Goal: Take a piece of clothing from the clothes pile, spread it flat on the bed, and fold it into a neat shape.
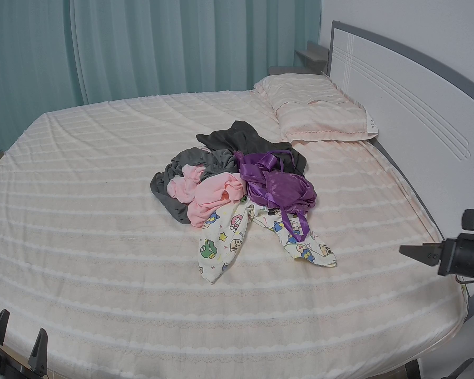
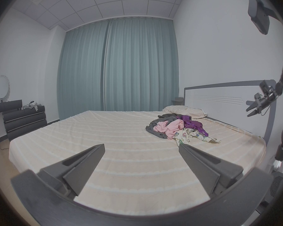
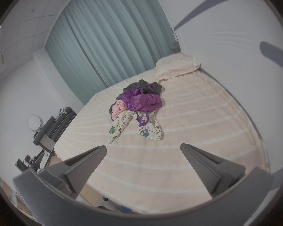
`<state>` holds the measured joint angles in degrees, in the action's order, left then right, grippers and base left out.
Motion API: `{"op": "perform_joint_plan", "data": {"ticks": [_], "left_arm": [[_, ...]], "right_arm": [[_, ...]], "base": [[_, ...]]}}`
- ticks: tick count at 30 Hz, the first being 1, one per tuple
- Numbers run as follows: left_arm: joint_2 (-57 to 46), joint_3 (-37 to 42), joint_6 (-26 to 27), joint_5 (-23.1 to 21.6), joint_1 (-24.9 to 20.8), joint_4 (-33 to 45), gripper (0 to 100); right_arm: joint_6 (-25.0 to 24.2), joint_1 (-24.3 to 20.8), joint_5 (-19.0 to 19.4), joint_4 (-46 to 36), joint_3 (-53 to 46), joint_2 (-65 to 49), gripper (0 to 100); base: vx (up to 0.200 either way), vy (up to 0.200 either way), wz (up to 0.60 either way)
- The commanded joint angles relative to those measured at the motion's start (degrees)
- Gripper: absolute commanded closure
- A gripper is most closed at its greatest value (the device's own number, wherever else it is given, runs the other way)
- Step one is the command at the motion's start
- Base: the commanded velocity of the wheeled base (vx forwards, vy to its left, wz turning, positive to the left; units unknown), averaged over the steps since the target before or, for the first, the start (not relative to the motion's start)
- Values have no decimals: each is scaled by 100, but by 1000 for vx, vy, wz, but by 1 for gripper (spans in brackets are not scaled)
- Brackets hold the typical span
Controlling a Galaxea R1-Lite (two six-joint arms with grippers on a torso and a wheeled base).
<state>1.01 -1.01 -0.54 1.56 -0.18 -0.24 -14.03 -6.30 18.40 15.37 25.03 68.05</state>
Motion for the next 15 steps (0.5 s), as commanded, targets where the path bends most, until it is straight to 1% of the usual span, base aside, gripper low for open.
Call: {"op": "perform_joint_plan", "data": {"ticks": [1, 6, 9, 11, 12, 15], "left_arm": [[-101, 101, -8, 2, 1, -2, 0], [-101, 101, -8, 2, 1, -2, 0], [-101, 101, -8, 2, 1, 7, 0], [-101, 101, -17, 2, 1, 7, 0], [-101, 101, -17, 2, 1, 7, 0], [-101, 101, -25, 2, 1, 7, 0]], "right_arm": [[-530, -363, -214, 941, 749, 2608, 0], [-838, -433, -592, 1715, 1074, 3716, 0], [-944, -600, -864, 2075, 1285, 4261, 0], [-952, -635, -952, 2145, 1364, 4428, 0], [-979, -723, -1075, 2216, 1514, 4665, 0], [-1093, -855, -1119, 2189, 1716, 4876, 0]], "base": [[0, 0, 0], [0, 0, 0], [0, 0, 0], [0, 0, 0], [0, 0, 0], [0, 0, 0]]}}
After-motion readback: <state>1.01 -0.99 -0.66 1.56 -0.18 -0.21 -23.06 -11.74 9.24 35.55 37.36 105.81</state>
